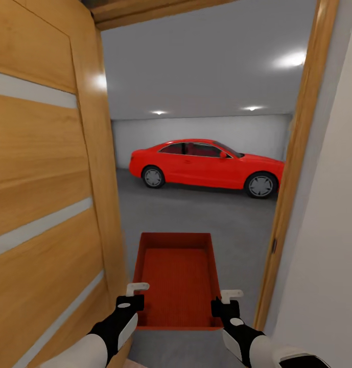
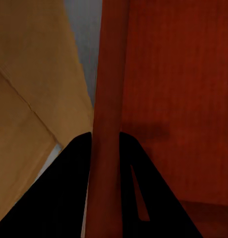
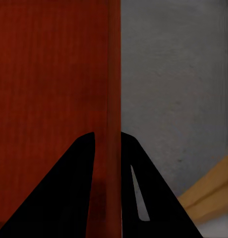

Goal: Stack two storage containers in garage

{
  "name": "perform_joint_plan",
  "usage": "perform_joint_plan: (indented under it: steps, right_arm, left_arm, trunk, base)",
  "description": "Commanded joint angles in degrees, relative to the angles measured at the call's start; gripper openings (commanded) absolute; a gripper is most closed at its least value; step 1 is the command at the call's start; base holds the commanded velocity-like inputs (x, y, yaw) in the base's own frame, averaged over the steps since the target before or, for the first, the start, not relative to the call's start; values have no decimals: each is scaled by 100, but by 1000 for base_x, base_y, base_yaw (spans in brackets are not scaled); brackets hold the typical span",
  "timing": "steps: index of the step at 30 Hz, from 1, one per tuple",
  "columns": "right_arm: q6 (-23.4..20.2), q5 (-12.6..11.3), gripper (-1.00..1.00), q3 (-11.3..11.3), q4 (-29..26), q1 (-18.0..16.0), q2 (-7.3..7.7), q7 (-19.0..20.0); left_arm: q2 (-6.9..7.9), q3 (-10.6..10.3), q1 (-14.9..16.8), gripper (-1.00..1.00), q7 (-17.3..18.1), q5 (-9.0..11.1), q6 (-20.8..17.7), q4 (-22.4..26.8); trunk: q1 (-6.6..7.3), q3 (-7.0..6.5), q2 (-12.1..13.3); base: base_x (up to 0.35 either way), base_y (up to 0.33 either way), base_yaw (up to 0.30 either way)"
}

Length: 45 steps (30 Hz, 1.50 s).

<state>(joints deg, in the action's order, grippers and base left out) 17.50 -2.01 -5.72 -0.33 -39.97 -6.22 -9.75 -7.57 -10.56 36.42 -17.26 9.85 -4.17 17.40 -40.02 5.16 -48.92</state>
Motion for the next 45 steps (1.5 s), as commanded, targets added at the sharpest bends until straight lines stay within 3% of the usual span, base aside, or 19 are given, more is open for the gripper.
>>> perform_joint_plan:
  steps: [1,14,23,45]
  right_arm:
    - [-11,78,-100,326,6,-3,-4,26]
    - [-9,78,-100,326,6,-3,-4,26]
    - [-10,78,-100,326,6,-3,-2,26]
    - [-18,78,-100,326,6,-3,-8,26]
  left_arm:
    - [10,476,5,-100,-80,-80,145,35]
    - [10,467,5,-100,-85,-80,145,35]
    - [10,467,5,-100,-93,-80,145,35]
    - [10,461,5,-100,-93,-83,154,35]
  trunk:
    - [-4,9,-7]
    - [-4,9,-7]
    - [-4,9,-7]
    - [-4,9,-7]
  base:
    - [293,227,-288]
    - [292,227,-286]
    - [281,195,-54]
    - [20,9,-17]
